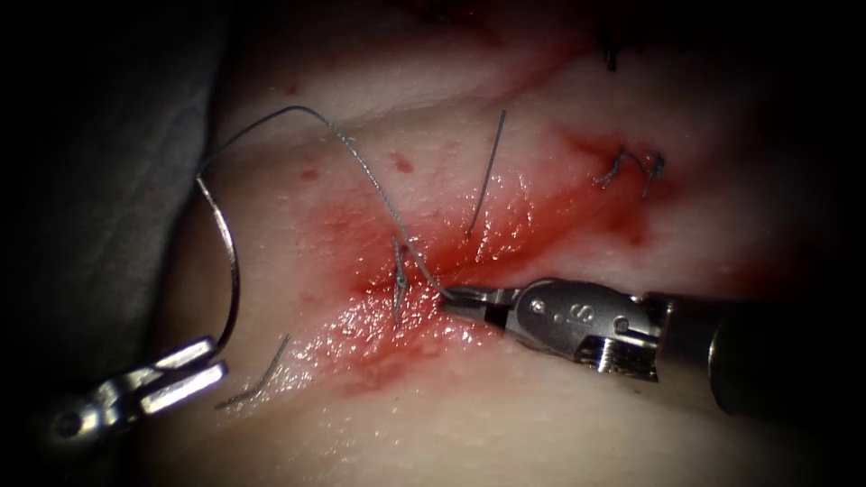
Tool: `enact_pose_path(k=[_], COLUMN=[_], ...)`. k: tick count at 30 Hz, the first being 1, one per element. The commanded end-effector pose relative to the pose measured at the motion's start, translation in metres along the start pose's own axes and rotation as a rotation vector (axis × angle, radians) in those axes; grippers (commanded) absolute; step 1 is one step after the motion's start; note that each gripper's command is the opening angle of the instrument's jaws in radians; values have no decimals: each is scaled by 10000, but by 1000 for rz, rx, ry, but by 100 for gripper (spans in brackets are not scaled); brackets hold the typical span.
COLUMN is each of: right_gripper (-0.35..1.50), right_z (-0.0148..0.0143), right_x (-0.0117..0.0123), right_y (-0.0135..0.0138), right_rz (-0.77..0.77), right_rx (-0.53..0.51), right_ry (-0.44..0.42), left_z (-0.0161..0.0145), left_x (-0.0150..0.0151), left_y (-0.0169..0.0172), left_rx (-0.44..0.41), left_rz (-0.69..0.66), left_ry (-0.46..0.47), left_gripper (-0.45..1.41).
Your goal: Wound Closure
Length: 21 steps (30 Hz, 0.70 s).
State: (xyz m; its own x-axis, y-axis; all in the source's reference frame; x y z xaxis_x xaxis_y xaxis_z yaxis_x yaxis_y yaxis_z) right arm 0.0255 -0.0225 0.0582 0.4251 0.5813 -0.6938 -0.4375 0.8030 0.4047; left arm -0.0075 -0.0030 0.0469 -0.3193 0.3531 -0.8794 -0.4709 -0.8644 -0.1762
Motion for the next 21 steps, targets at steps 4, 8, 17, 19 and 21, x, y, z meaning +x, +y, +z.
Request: enact_pose_path(k=[4, 8, 17, 19, 21], right_gripper=[-35, -35, -35, -35, -35], right_z=[-7, -19, -26, -26, -26], right_x=[1, 12, 17, 16, 17], right_y=[-19, -36, -53, -53, -53], right_rz=[28, 36, 39, 38, 40], right_rx=[2, 27, 64, 71, 79], right_ry=[-9, -17, -9, -9, 4], left_z=[5, 5, 4, 3, 1], left_x=[-9, -12, -14, -15, -15], left_y=[1, 0, 1, 1, 0], left_rx=[8, 15, 18, 18, 19], left_rz=[1, 3, 5, 5, 5], left_ry=[-6, -10, -10, -11, -13], left_gripper=[-27, -27, -27, -27, -27])
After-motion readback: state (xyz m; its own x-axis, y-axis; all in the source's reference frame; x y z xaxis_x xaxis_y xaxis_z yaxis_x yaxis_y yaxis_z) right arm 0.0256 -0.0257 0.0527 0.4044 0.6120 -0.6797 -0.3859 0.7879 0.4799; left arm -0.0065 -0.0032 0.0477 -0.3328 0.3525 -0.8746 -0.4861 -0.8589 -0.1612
